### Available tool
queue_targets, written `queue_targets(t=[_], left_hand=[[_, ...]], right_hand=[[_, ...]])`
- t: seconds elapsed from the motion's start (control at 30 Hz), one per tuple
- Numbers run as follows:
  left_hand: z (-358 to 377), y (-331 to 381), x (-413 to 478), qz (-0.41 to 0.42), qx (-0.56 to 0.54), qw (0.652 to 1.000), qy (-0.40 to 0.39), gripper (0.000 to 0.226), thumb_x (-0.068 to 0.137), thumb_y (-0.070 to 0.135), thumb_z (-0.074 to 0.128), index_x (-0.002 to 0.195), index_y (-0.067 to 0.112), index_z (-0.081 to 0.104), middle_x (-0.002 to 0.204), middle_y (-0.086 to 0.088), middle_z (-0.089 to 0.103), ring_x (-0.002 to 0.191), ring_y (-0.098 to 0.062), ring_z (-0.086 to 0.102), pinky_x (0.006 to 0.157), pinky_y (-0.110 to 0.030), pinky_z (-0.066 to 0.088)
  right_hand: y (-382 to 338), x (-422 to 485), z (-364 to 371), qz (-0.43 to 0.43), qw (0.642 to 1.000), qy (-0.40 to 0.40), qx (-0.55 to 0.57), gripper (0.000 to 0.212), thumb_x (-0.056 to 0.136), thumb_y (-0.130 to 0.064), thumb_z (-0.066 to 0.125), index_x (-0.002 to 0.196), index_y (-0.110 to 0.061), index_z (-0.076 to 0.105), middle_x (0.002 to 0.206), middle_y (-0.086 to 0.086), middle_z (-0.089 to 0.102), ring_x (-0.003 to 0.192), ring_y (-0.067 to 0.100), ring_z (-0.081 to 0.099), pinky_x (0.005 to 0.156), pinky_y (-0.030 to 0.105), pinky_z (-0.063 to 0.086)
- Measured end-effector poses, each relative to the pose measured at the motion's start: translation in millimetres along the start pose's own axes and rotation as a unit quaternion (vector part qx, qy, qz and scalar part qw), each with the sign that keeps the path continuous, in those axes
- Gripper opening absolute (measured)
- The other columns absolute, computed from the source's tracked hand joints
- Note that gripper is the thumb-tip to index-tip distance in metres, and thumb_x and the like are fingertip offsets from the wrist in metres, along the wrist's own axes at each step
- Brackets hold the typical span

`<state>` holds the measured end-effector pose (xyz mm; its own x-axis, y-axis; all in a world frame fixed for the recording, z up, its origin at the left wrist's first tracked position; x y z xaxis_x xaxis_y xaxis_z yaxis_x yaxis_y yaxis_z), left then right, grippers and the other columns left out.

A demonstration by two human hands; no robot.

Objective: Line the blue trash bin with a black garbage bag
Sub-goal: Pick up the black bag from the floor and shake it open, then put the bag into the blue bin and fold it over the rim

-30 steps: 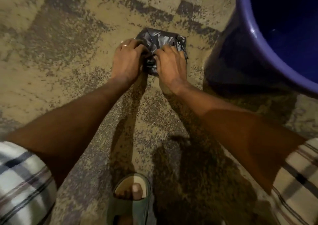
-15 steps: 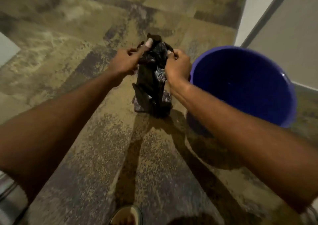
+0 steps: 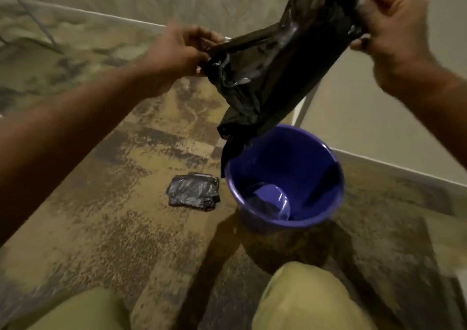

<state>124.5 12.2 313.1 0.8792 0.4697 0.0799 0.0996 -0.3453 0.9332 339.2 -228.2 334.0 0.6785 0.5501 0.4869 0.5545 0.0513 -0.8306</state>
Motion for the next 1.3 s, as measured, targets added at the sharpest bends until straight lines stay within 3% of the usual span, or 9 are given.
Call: queue_targets(t=[0.13, 0.23, 0.47, 0.63, 0.73, 0.83, 1.0, 1.17, 1.3], left_hand=[[29.6, 45.7, 0.5, 0.142, 0.277, 0.95, 0.018, 0.022, 0.096, -0.006, 0.057, 0.095, 0.016, 0.06, 0.102, -0.005, 0.063, 0.105, -0.027, 0.068, 0.086, -0.038, 0.062], [52.8, 58.0, 4.1, 0.159, 0.387, 0.907, -0.047, 0.03, 0.095, -0.002, 0.063, 0.122, 0.01, 0.067, 0.113, -0.001, 0.063, 0.102, -0.014, 0.059, 0.07, -0.015, 0.045], [70.4, 53.0, 0.8, 0.191, 0.354, 0.91, -0.102, 0.072, 0.088, -0.002, 0.071, 0.152, 0.02, 0.048, 0.138, -0.007, 0.061, 0.123, -0.021, 0.056, 0.096, -0.037, 0.052], [96.3, 34.0, 0.0, 0.115, 0.238, 0.934, -0.239, 0.083, 0.088, 0.004, 0.069, 0.16, 0.026, 0.034, 0.155, -0.002, 0.049, 0.138, -0.014, 0.05, 0.107, -0.038, 0.052], [109.7, 28.3, -6.8, 0.073, 0.111, 0.951, -0.278, 0.083, 0.088, -0.001, 0.065, 0.161, 0.027, 0.034, 0.15, 0.006, 0.055, 0.12, -0.024, 0.067, 0.075, -0.037, 0.065], [115.7, 18.4, -6.7, 0.049, 0.06, 0.954, -0.291, 0.091, 0.081, -0.001, 0.062, 0.162, 0.025, 0.03, 0.157, 0.001, 0.052, 0.126, -0.038, 0.064, 0.091, -0.07, 0.056], [105.1, -18.0, 5.8, 0.05, 0.075, 0.963, -0.253, 0.085, 0.089, -0.012, 0.066, 0.157, 0.032, 0.04, 0.14, 0.012, 0.058, 0.111, -0.006, 0.069, 0.057, -0.019, 0.058], [82.5, -75.4, -22.4, -0.02, 0.062, 0.963, -0.261, 0.096, 0.078, 0.015, 0.081, 0.123, 0.085, 0.034, 0.121, 0.049, 0.056, 0.103, 0.027, 0.057, 0.065, -0.007, 0.056], [93.7, -145.8, -79.5, 0.034, 0.14, 0.95, -0.277, 0.118, 0.081, 0.017, 0.085, 0.151, 0.071, 0.007, 0.155, 0.051, 0.025, 0.142, 0.021, 0.031, 0.105, -0.009, 0.046]], right_hand=[[-14.9, 19.9, -56.6, -0.032, 0.997, -0.031, -0.057, 0.029, 0.106, -0.014, 0.053, 0.13, 0.0, 0.056, 0.122, 0.009, 0.068, 0.111, 0.017, 0.071, 0.085, 0.027, 0.058], [-17.6, 29.3, -93.0, -0.04, 0.997, -0.026, -0.068, 0.028, 0.104, -0.002, 0.05, 0.13, -0.003, 0.058, 0.131, 0.01, 0.063, 0.123, 0.019, 0.066, 0.099, 0.035, 0.057], [-26.8, -4.1, -134.0, -0.015, 0.952, -0.105, -0.286, 0.043, 0.095, 0.002, 0.064, 0.127, -0.026, 0.063, 0.142, 0.007, 0.058, 0.133, 0.021, 0.055, 0.106, 0.05, 0.051], [-29.8, -77.2, -61.5, -0.297, 0.884, -0.131, -0.336, 0.038, 0.095, -0.017, 0.069, 0.132, -0.012, 0.061, 0.132, 0.011, 0.062, 0.124, 0.026, 0.057, 0.106, 0.042, 0.047], [9.4, -122.9, -4.0, -0.194, 0.832, -0.333, -0.398, 0.083, 0.091, -0.045, 0.074, 0.157, -0.019, 0.031, 0.162, 0.009, 0.037, 0.142, 0.027, 0.043, 0.114, 0.043, 0.04], [47.0, -147.0, 5.2, -0.077, 0.853, -0.305, -0.417, 0.075, 0.094, -0.044, 0.065, 0.154, -0.035, 0.02, 0.145, 0.008, 0.057, 0.108, 0.029, 0.06, 0.091, 0.048, 0.054], [85.3, -183.5, -22.8, -0.153, 0.779, -0.373, -0.481, 0.04, 0.098, -0.053, 0.049, 0.131, -0.03, 0.054, 0.104, 0.002, 0.076, 0.084, 0.023, 0.071, 0.071, 0.031, 0.054], [113.9, -234.1, -81.1, -0.034, 0.789, -0.392, -0.471, 0.067, 0.09, -0.084, 0.031, 0.137, -0.04, 0.052, 0.075, -0.015, 0.066, 0.051, -0.006, 0.048, 0.045, 0.015, 0.023], [135.6, -265.2, -99.3, 0.186, 0.853, -0.345, -0.345, 0.068, 0.077, -0.097, 0.031, 0.11, -0.046, 0.06, 0.069, -0.021, 0.069, 0.057, -0.006, 0.064, 0.047, 0.009, 0.039]])
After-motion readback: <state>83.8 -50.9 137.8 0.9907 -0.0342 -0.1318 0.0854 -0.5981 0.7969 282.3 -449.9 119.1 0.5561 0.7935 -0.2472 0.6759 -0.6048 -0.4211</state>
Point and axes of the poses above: each hand's wrist, its own x-axis towards the middle knuckle, its own z-axis out of the palm, y = z × x, the point moved 1 cm from there along x, towards the middle knuckle
